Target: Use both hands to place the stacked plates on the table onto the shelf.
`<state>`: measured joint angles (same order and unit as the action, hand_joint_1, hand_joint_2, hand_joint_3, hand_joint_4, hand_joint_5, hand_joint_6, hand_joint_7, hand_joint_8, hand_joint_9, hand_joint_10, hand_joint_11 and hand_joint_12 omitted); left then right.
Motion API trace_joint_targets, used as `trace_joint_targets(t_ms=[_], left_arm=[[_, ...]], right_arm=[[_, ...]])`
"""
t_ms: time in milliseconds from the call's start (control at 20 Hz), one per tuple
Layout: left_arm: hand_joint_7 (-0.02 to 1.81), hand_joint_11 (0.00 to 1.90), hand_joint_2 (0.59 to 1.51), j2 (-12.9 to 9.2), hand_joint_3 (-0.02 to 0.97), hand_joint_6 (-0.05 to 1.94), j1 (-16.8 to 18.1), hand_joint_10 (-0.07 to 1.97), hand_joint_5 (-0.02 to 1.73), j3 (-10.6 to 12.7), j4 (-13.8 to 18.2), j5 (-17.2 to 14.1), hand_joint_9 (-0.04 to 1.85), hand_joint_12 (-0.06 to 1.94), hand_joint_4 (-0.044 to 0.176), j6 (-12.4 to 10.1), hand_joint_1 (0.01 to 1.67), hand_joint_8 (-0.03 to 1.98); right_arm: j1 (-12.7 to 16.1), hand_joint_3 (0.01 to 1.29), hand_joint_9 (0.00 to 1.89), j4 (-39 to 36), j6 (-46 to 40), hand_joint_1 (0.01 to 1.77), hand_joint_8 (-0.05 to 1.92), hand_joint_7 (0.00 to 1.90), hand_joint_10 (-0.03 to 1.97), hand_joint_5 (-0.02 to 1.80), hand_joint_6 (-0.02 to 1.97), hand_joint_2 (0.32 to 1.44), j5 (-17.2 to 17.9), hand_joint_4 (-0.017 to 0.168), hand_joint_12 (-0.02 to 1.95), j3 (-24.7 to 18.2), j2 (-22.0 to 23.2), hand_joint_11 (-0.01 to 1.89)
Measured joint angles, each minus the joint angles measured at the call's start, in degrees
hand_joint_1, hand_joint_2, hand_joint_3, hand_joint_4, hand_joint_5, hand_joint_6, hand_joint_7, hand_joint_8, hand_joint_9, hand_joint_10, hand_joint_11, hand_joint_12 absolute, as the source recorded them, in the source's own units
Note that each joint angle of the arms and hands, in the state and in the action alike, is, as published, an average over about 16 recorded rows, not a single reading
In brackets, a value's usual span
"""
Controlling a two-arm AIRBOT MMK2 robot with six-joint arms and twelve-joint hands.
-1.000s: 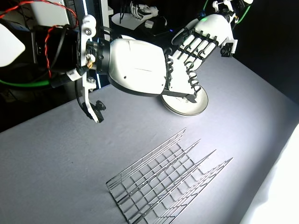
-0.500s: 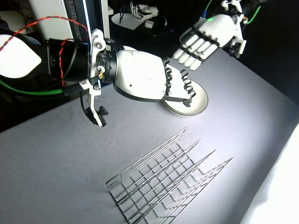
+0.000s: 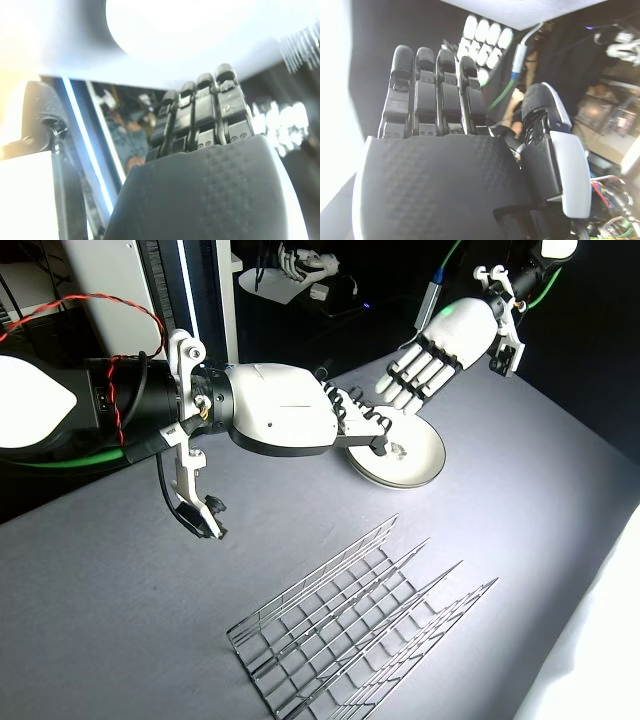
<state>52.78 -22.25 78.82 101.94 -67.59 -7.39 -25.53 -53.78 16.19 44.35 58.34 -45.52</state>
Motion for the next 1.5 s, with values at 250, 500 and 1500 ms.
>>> trace_joint_targets(t_ms=[250,500,1500], left_arm=[[0.02,0.03,1.089,2.3,0.009,-0.01,-1.6,-0.01,0.02,3.5,2.3,1.3,0.02,0.02,0.003,-0.7,0.76,-0.01],[0.02,0.02,1.124,4.4,0.017,-0.01,-3.1,-0.01,0.02,6.9,3.5,2.1,0.02,0.02,0.004,-0.6,0.68,-0.01],[0.0,0.02,1.153,6.9,0.011,-0.02,-7.5,-0.02,-0.01,11.3,4.4,3.2,0.01,0.0,-0.006,2.4,0.46,-0.01]], right_arm=[[-0.4,0.02,0.29,-1.7,0.1,0.08,0.02,0.32,0.01,0.33,0.03,1.32,2.1,0.005,0.74,1.0,-0.3,0.02],[-0.5,0.02,0.29,-2.0,0.1,0.07,0.02,0.33,0.01,0.33,0.03,1.32,2.5,0.005,0.75,1.2,-0.4,0.02],[-0.5,0.02,0.29,-2.4,0.3,0.04,0.02,0.33,0.01,0.32,0.03,1.32,3.1,0.005,0.74,1.2,0.0,0.02]])
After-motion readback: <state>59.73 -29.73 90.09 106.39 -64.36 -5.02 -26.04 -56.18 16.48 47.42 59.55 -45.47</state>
